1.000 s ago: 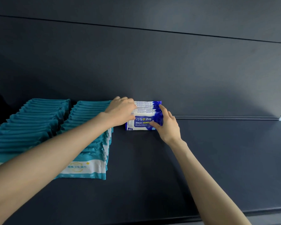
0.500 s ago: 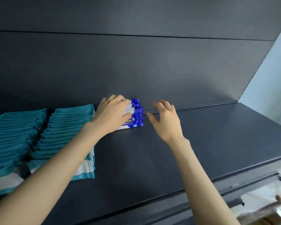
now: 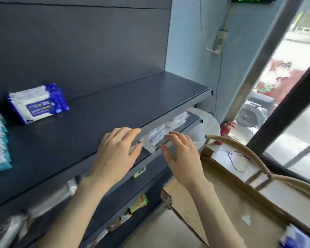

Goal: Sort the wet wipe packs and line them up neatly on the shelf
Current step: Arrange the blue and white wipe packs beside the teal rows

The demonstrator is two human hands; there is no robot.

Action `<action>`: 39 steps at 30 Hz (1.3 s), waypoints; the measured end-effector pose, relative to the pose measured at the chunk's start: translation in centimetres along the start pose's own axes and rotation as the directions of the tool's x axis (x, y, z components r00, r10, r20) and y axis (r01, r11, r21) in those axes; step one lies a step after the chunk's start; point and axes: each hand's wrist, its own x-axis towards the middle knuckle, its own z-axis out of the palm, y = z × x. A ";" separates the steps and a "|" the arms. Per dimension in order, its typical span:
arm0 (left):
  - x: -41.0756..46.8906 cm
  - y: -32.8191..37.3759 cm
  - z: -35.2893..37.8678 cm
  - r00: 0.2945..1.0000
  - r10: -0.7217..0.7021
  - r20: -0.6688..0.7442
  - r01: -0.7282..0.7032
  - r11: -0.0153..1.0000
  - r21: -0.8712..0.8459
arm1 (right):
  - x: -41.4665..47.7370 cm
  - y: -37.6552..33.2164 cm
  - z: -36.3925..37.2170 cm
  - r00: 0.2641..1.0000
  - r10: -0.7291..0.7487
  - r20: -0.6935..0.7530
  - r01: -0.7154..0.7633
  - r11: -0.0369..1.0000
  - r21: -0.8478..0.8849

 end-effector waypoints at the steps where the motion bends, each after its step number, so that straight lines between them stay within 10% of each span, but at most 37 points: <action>1: -1.3 2.1 1.3 0.999 0.013 0.043 -0.011 0.999 -0.032 | -2.3 1.3 -1.2 1.000 0.029 -0.004 -0.029 0.999 -0.018; 9: -11.9 18.2 9.7 0.916 0.176 0.361 -0.076 0.958 -0.275 | -22.7 10.2 -8.9 0.917 0.399 -0.024 -0.396 0.899 -0.188; 18: -17.0 30.7 15.6 0.678 0.455 0.577 -0.190 0.867 -0.461 | -36.3 15.6 -14.1 0.657 0.737 -0.160 -0.754 0.640 -0.148; 39: -10.4 48.1 39.4 0.319 0.534 0.783 -0.138 0.844 -0.519 | -38.3 40.7 -18.8 0.250 0.967 -0.043 -0.964 0.245 -0.099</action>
